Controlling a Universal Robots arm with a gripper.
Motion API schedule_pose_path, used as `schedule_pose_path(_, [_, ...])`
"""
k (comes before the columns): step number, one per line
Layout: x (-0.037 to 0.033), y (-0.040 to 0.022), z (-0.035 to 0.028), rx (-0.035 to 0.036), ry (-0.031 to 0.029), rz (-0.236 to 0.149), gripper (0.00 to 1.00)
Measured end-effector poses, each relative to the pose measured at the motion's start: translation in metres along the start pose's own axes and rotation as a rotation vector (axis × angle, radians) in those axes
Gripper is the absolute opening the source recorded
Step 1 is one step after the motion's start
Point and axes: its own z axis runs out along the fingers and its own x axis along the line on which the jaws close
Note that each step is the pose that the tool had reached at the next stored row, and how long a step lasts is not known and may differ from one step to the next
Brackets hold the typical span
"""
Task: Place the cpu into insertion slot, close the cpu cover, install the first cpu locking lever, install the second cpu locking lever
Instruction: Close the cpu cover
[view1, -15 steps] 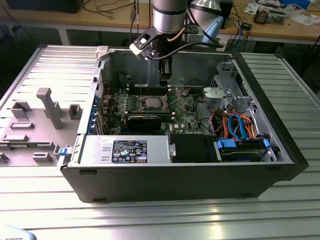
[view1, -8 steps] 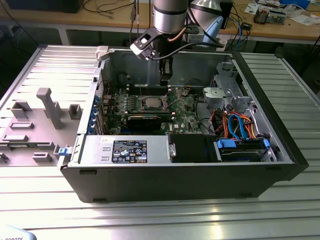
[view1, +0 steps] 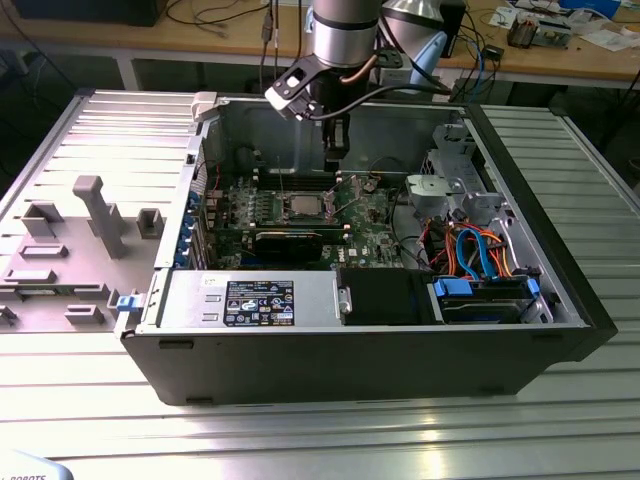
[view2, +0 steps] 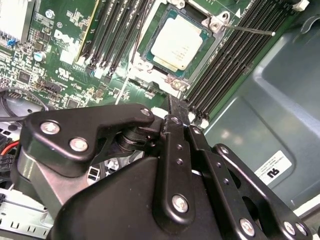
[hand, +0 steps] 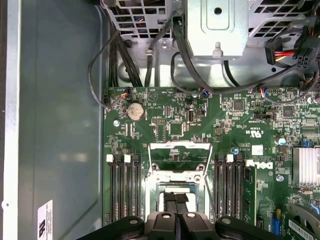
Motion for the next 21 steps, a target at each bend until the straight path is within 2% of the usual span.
schedule_pose_path(4, [0.0,0.0059,0.0001,0.0,0.0,0.0,0.11])
schedule_pose_path(6, [-0.0001,0.015,0.0003,0.0,0.0,0.0,0.11])
schedule_pose_path(9, [-0.0001,0.0172,0.0003,0.0,0.0001,0.0,0.11])
schedule_pose_path(19, [-0.0001,0.0175,0.0003,0.0,0.001,0.0,0.11])
schedule_pose_path(21, [-0.0001,0.0205,0.0003,0.002,0.0009,0.0,0.11])
